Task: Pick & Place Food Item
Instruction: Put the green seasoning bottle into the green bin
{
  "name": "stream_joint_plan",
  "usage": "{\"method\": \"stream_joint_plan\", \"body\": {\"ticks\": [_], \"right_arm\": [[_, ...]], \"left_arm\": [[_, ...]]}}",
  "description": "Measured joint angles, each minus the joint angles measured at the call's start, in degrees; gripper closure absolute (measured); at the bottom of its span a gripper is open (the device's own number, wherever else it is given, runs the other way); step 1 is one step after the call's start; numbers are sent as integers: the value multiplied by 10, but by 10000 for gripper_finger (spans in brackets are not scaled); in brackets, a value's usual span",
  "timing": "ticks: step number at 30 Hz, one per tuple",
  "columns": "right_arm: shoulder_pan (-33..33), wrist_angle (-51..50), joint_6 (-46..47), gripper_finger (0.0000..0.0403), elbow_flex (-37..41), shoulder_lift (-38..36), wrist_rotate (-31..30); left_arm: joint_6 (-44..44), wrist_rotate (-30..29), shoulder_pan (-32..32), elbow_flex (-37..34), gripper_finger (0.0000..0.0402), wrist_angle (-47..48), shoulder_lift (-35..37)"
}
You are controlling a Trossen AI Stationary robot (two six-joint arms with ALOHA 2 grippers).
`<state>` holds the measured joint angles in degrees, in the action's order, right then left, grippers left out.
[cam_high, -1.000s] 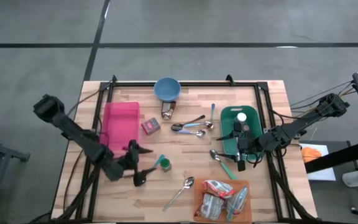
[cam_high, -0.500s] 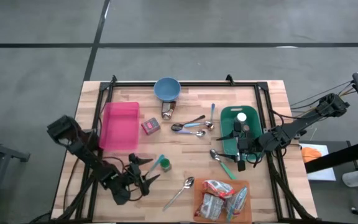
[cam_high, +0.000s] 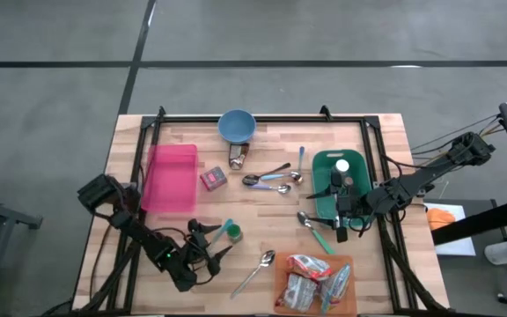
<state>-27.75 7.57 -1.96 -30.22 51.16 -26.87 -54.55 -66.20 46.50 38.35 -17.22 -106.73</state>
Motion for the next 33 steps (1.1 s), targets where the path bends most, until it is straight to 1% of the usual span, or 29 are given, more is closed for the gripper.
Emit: {"method": "stream_joint_plan", "body": {"ticks": [6,11,18,25,33], "right_arm": [[0,0,0,126,0,0,0],[0,0,0,126,0,0,0],[0,0,0,126,0,0,0],[0,0,0,126,0,0,0],[0,0,0,126,0,0,0]], "left_arm": [[0,16,-20,0,23,-23,-20],[1,17,-31,0,23,-45,-37],[9,34,-61,0,23,-55,-38],[7,72,-85,0,23,-55,-38],[27,73,-101,-1,23,-52,-38]]}}
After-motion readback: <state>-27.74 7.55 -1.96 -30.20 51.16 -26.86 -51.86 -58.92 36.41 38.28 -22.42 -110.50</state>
